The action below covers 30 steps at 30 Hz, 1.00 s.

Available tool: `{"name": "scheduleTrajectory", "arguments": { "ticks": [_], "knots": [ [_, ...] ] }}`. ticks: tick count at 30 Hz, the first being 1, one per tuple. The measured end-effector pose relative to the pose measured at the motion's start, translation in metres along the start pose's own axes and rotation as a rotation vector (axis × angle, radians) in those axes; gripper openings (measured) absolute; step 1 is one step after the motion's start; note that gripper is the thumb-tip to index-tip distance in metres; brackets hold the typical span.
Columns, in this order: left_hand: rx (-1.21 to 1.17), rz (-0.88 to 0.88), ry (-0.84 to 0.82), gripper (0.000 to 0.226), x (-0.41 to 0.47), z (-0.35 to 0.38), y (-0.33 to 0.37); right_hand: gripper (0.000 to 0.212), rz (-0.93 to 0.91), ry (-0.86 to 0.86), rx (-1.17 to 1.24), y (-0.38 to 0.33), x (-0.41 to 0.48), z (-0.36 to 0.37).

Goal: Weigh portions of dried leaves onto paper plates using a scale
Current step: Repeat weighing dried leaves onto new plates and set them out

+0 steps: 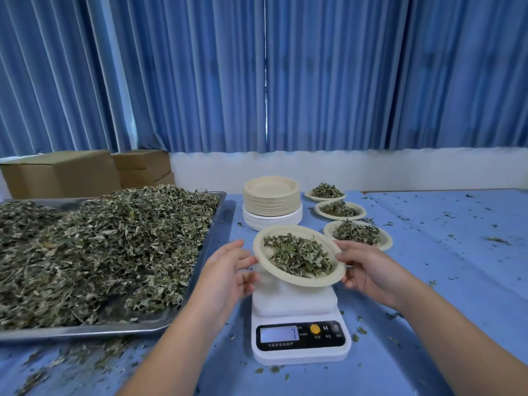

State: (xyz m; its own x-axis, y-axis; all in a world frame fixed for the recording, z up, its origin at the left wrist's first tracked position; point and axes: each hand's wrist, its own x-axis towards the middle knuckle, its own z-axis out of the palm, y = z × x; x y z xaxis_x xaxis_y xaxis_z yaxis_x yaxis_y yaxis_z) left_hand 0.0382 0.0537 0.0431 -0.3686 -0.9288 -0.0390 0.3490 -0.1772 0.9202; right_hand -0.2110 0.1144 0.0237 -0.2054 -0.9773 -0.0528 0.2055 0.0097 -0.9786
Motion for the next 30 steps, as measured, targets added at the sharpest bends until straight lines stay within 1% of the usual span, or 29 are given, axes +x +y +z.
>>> {"name": "scheduleTrajectory", "arguments": {
  "ticks": [4, 7, 10, 13, 14, 15, 18, 22, 26, 30],
  "knots": [
    [-0.039, -0.023, -0.104, 0.026, -0.005, 0.008, -0.002, 0.032, 0.0, 0.081, 0.07, 0.003, -0.003, -0.015],
    [-0.056, -0.037, -0.192, 0.029, -0.01, 0.016, -0.007, 0.029, 0.001, 0.156, 0.086, 0.002, -0.01, -0.025],
    [-0.061, -0.068, -0.27, 0.034, -0.014, 0.023, -0.012, 0.027, -0.008, 0.223, 0.098, 0.0, -0.022, -0.038],
    [-0.076, -0.111, -0.371, 0.05, -0.021, 0.034, -0.015, 0.033, -0.016, 0.26, 0.098, -0.002, -0.037, -0.055],
    [-0.078, -0.134, -0.396, 0.053, -0.024, 0.04, -0.016, 0.035, -0.019, 0.271, 0.094, -0.002, -0.043, -0.062],
    [-0.084, -0.161, -0.412, 0.05, -0.028, 0.047, -0.018, 0.037, -0.022, 0.285, 0.088, -0.003, -0.049, -0.067],
    [-0.065, -0.239, -0.408, 0.032, -0.037, 0.073, -0.03, 0.037, -0.023, 0.336, 0.058, -0.004, -0.067, -0.087],
    [0.033, -0.302, -0.368, 0.032, -0.051, 0.11, -0.052, 0.036, 0.011, 0.418, 0.031, -0.006, -0.084, -0.11],
    [0.048, -0.317, -0.309, 0.014, -0.058, 0.136, -0.065, 0.032, 0.025, 0.481, 0.008, -0.01, -0.09, -0.126],
    [0.096, -0.299, -0.248, 0.012, -0.056, 0.143, -0.072, 0.021, 0.065, 0.509, -0.106, -0.013, -0.089, -0.132]
  ]
}}
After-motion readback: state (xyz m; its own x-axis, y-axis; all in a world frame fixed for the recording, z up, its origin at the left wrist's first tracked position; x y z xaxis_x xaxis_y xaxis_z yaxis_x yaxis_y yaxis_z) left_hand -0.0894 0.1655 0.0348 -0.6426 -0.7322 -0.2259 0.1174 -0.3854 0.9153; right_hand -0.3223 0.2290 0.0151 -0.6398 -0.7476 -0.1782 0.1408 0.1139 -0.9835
